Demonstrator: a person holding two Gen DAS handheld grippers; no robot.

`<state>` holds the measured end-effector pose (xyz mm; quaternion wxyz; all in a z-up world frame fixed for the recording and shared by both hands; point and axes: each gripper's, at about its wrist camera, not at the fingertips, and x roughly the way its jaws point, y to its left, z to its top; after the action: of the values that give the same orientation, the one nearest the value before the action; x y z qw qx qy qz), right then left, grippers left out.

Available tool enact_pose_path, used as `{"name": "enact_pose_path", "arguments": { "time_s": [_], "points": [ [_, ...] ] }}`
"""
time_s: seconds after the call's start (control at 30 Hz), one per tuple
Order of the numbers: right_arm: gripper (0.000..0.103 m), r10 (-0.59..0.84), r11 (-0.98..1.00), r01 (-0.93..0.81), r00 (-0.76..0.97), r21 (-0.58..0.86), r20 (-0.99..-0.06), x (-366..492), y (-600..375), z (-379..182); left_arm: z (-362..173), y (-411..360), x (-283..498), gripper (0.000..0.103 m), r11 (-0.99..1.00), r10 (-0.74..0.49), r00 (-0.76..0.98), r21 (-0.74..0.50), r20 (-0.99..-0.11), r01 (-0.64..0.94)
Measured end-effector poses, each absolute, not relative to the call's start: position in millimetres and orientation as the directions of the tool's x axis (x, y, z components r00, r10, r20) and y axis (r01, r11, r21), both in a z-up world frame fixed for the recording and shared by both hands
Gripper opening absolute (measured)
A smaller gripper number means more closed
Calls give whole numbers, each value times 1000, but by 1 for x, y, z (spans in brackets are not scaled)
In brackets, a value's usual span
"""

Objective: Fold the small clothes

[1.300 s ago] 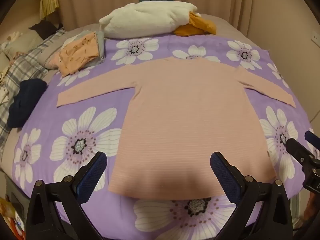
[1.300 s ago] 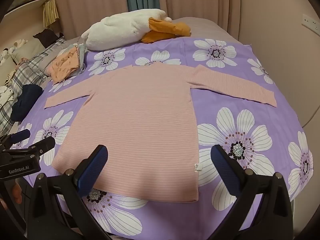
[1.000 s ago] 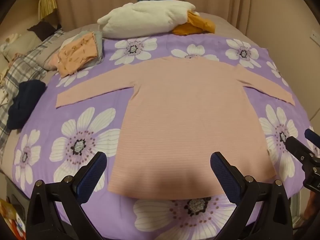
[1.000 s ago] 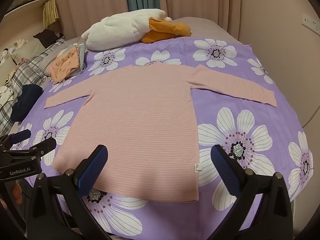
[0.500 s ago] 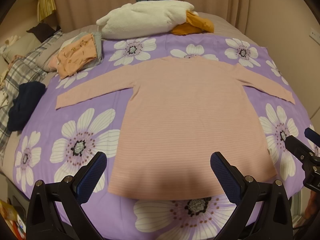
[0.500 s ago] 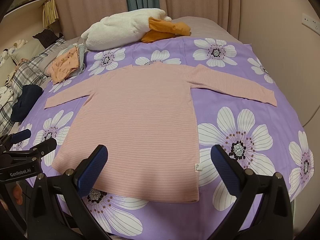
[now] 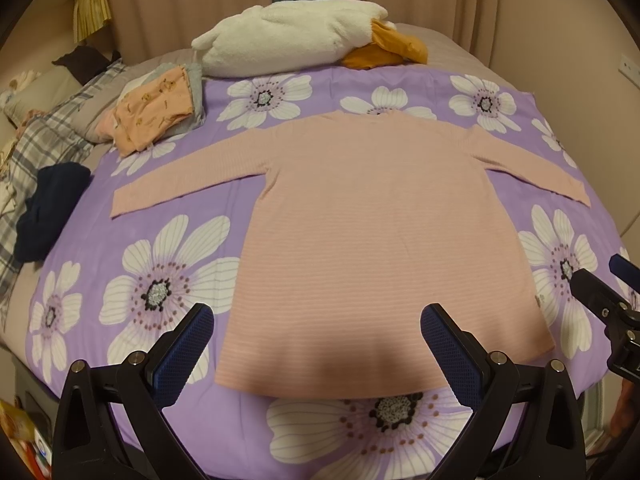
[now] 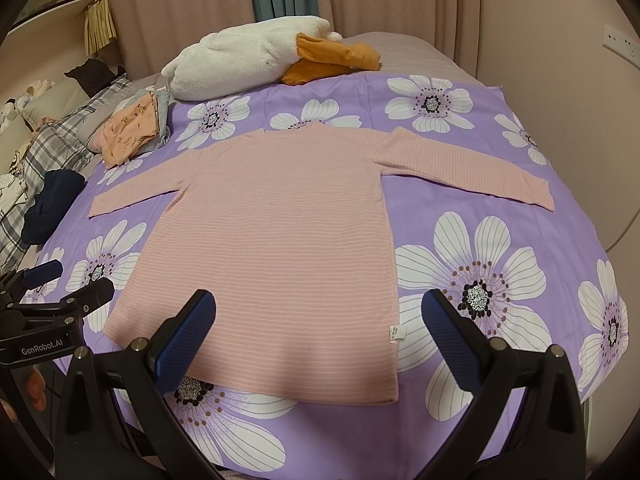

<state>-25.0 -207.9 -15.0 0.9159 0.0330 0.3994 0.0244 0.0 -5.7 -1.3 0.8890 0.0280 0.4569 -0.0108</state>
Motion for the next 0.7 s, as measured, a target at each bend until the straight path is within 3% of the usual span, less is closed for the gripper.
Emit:
{"name": "enact_pose_path", "arguments": {
  "time_s": [0.7],
  "points": [
    [103, 72, 997, -18, 679, 81, -731, -25, -207, -16, -5, -6, 0, 102, 998, 4, 577, 41, -817, 51]
  ]
}}
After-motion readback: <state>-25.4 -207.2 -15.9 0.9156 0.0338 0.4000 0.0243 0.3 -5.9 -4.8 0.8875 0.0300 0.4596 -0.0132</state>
